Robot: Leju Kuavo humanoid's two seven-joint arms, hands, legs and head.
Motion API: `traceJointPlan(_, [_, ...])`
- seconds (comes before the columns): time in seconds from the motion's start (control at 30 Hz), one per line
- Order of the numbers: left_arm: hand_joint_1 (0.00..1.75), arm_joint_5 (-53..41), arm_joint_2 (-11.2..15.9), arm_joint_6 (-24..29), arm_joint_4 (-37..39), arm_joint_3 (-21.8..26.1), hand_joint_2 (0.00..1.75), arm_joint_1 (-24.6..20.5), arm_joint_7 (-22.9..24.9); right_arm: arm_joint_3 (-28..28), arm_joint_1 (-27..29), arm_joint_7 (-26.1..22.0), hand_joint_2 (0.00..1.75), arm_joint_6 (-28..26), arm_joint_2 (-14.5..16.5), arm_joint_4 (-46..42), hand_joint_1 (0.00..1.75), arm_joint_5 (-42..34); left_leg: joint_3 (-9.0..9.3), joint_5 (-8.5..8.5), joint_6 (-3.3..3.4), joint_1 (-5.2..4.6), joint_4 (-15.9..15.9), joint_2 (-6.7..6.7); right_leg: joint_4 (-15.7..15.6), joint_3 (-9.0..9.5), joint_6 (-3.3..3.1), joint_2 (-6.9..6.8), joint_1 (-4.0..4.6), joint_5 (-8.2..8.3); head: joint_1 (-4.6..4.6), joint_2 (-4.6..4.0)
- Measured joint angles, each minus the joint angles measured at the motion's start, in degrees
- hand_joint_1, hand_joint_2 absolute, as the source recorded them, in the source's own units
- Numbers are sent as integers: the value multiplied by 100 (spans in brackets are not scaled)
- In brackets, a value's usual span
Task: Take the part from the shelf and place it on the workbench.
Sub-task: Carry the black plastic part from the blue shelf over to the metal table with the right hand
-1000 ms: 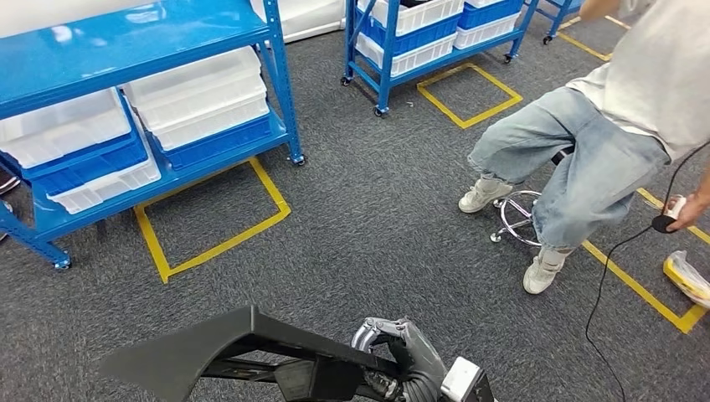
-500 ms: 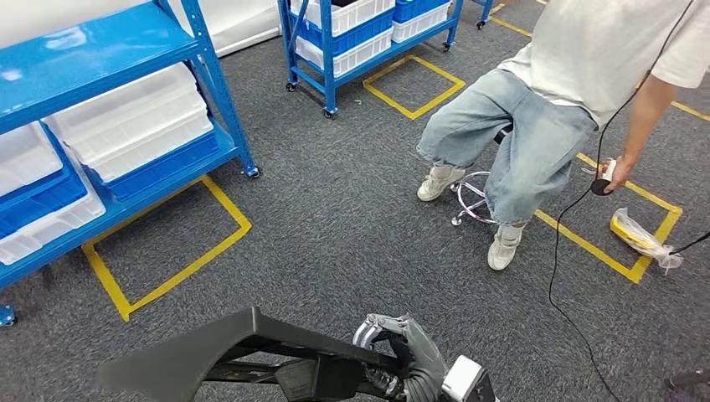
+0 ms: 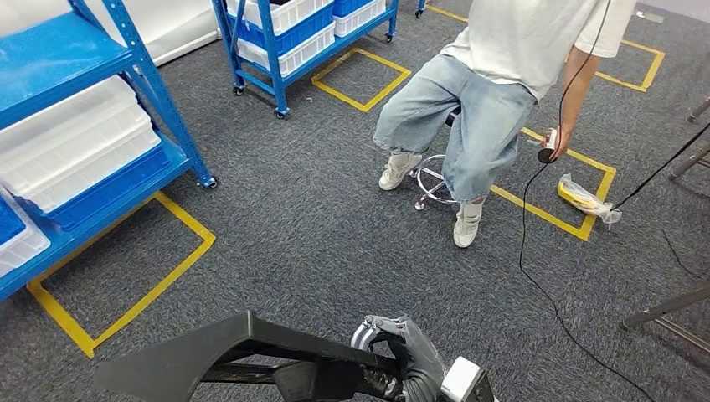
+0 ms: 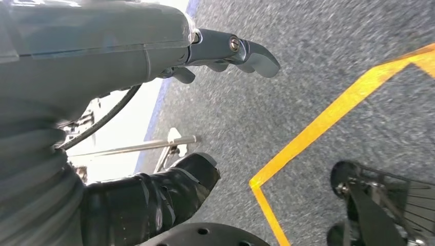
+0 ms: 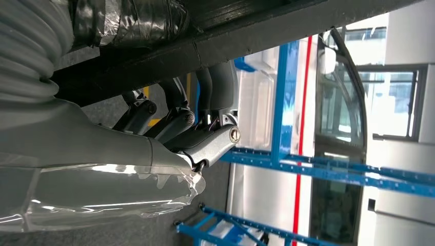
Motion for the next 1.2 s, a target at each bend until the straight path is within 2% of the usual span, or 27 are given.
traceJointPlan(0.03, [0, 13, 0, -1, 0, 4, 175, -3, -20, 0, -1, 0, 175, 0, 1, -4, 175, 2, 12, -11, -29, -3, -4, 47, -69, 22, -28, -22, 30, -10, 1, 0])
traceJointPlan(0.1, [0, 28, -4, -1, -2, 8, 175, -20, -51, -1, 7, 1, 175, -5, 1, -13, 175, 6, 43, -33, -97, 7, -19, 119, -105, 28, -89, 105, 32, 17, -1, 0])
traceJointPlan(0.17, [0, 27, -7, 7, -5, 9, 175, -33, -66, -2, 19, -4, 175, -22, 1, -28, 175, 14, 8, -173, -146, 21, 145, -37, -182, 77, -163, 216, -5, 55, -3, 0])
traceJointPlan(0.23, [0, 15, -11, 31, -7, 10, 175, -25, -68, -2, 46, -31, 175, -60, 6, -44, 175, 26, -251, -504, -164, 29, 734, -300, -220, 109, -214, 316, -20, 70, -4, 0])
traceJointPlan(0.27, [0, 4, -18, 56, -7, 10, 175, -20, -64, -2, 84, -60, 175, -84, 5, -51, 175, 30, -442, -671, -169, 30, 1114, -365, -217, 109, -226, 373, -16, 68, -4, 0])
traceJointPlan(0.3, [0, -8, -28, 84, -7, 9, 175, -15, -56, -3, 142, -98, 175, -105, -1, -62, 175, 32, -601, -763, -175, 31, 1411, -395, -212, 110, -231, 438, -11, 64, -4, 0])
traceJointPlan(0.33, [0, -19, -40, 114, -7, 9, 175, -13, -46, -6, 214, -142, 175, -121, -15, -79, 175, 33, -686, -748, -177, 31, 1541, -408, -205, 113, -232, 510, -8, 59, -4, 0])
traceJointPlan(0.37, [0, -27, -51, 144, -7, 8, 175, -9, -36, -9, 286, -182, 175, -139, -34, -97, 175, 32, -666, -611, -175, 33, 1446, -417, -190, 116, -225, 592, -10, 52, -4, 0])
traceJointPlan(0.4, [0, -32, -60, 167, -7, 7, 175, -3, -27, -13, 345, -212, 175, -153, -52, -118, 175, 31, -556, -394, -170, 37, 1165, -447, -168, 117, -211, 675, -16, 40, -4, 0])
traceJointPlan(0.47, [0, -41, -70, 195, -6, 5, 175, 9, -19, -28, 421, -248, 175, -175, -85, -157, 175, 29, -261, -36, -152, 59, 443, -677, -89, 92, -160, 831, -24, -1, -3, 0])
traceJointPlan(0.53, [0, -50, -90, 201, -5, 3, 175, 2, -20, -43, 467, -268, 175, -179, -108, -190, 175, 27, -127, 33, -129, 71, 122, -878, -33, 36, -90, 950, -28, -17, -3, 0])
traceJointPlan(0.57, [0, -56, -101, 201, -4, 2, 175, -10, -20, -48, 489, -274, 175, -179, -119, -202, 175, 26, -115, 18, -112, 63, 101, -881, -27, 12, -54, 1006, -31, -9, -3, 0])
traceJointPlan(0.6, [0, -62, -110, 200, -4, 1, 175, -28, -21, -51, 513, -276, 175, -179, -130, -215, 175, 27, -111, 29, -82, 60, 96, -823, -39, -1, -17, 1063, -43, 3, -3, 0])
traceJointPlan(0.63, [0, -68, -117, 200, -4, 1, 175, -43, -21, -55, 537, -276, 175, -179, -141, -228, 175, 27, -96, 44, -46, 59, 66, -756, -13, -17, 14, 1030, -44, -16, -2, 0])
traceJointPlan(0.7, [0, -74, -131, 200, -4, 1, 175, -45, -21, -63, 561, -277, 175, -179, -163, -253, 175, 26, -69, 73, 27, 67, 11, -605, 289, -163, 65, 763, -35, -207, 7, 0])
traceJointPlan(0.73, [0, -75, -134, 200, -4, 1, 175, -36, -21, -67, 565, -278, 175, -179, -170, -260, 175, 25, -63, 74, 51, 60, 2, -529, 601, -313, 84, 573, -32, -377, 10, 0])
traceJointPlan(0.77, [0, -75, -137, 199, -4, 1, 175, -26, -21, -69, 565, -278, 175, -179, -176, -264, 175, 25, -64, 68, 68, 52, 0, -456, 973, -499, 101, 457, -36, -553, 14, 0])
traceJointPlan(0.8, [0, -75, -138, 199, -4, 1, 175, -19, -21, -70, 568, -278, 175, -179, -180, -265, 175, 25, -64, 60, 78, 45, 0, -379, 1312, -672, 117, 399, -44, -676, 13, 0])
traceJointPlan(0.83, [0, -75, -139, 198, -4, 1, 175, -15, -21, -70, 573, -278, 175, -179, -185, -264, 175, 25, -60, 51, 83, 41, 0, -303, 1502, -773, 127, 372, -54, -701, 13, 0])
traceJointPlan(0.87, [0, -75, -139, 198, -4, 1, 175, -15, -21, -71, 577, -277, 175, -179, -191, -264, 175, 25, -51, 40, 81, 40, 1, -229, 1480, -765, 131, 354, -63, -617, 14, 0])
traceJointPlan(0.9, [0, -76, -141, 198, -4, 1, 175, -17, -21, -72, 579, -277, 175, -179, -195, -264, 175, 25, -35, 26, 75, 39, 1, -162, 1239, -639, 129, 323, -69, -442, 14, 0])
traceJointPlan(0.93, [0, -77, -144, 198, -4, 1, 175, -21, -20, -74, 580, -277, 175, -179, -199, -264, 175, 25, -13, 10, 62, 39, 1, -103, 836, -423, 116, 253, -70, -231, 15, 0])
traceJointPlan(1.0, [0, -85, -151, 198, -4, 0, 175, -27, -15, -78, 579, -281, 175, -180, -203, -271, 175, 25, 30, -31, 14, 17, 7, -5, 141, -60, 58, 79, -22, -2, 14, 0])
traceJointPlan(1.03, [0, -95, -155, 198, -4, -3, 175, -32, -12, -84, 585, -289, 175, -181, -205, -279, 175, 25, 47, -48, -13, 7, 8, 41, -22, 16, 21, 37, 6, 21, 13, 0])
traceJointPlan(1.07, [0, -109, -159, 197, -4, -6, 175, -39, -6, -92, 595, -298, 175, -184, -209, -291, 175, 25, 62, -61, -43, 1, 3, 87, -61, 21, -13, 52, 33, -1, 12, 0])
traceJointPlan(1.13, [0, -139, -172, 198, -6, -14, 175, -65, 8, -117, 650, -324, 175, -195, -224, -321, 175, 25, 102, -95, -102, 10, 0, 140, -98, 36, -76, 172, 17, 17, 12, 0])
traceJointPlan(1.2, [0, -174, -181, 200, -8, -27, 175, -77, 20, -151, 711, -356, 175, -210, -238, -363, 175, 24, 26, -279, -154, 25, 248, -58, -160, 86, -143, 274, -25, 44, 10, 0])
